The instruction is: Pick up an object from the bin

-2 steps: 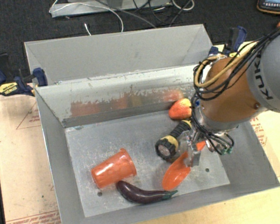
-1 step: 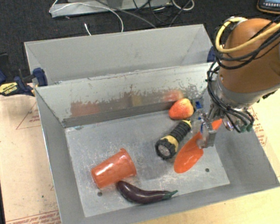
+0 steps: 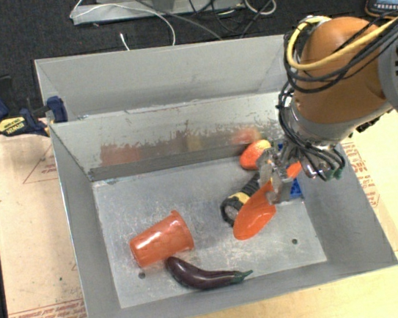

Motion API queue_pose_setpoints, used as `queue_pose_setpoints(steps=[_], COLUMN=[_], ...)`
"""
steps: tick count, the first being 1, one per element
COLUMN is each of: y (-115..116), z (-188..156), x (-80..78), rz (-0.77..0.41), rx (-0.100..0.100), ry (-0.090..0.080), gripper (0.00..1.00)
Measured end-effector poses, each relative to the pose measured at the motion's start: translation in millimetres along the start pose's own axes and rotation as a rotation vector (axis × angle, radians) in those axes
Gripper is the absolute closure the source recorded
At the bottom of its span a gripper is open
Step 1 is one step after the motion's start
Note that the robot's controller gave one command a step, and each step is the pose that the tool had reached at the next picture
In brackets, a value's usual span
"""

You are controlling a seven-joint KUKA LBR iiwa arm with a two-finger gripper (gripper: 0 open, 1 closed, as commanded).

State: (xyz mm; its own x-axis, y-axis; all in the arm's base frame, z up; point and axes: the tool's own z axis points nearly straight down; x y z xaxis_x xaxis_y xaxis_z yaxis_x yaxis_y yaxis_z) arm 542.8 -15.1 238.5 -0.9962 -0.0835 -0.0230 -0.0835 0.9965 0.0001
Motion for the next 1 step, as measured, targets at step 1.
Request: queue_pose_setpoints(steps=[1], y=[-5.1], z=[-3.7], x=[22.0], rz=[0.085], rx=[0.001], ry=[-0.009], gripper=[1.0])
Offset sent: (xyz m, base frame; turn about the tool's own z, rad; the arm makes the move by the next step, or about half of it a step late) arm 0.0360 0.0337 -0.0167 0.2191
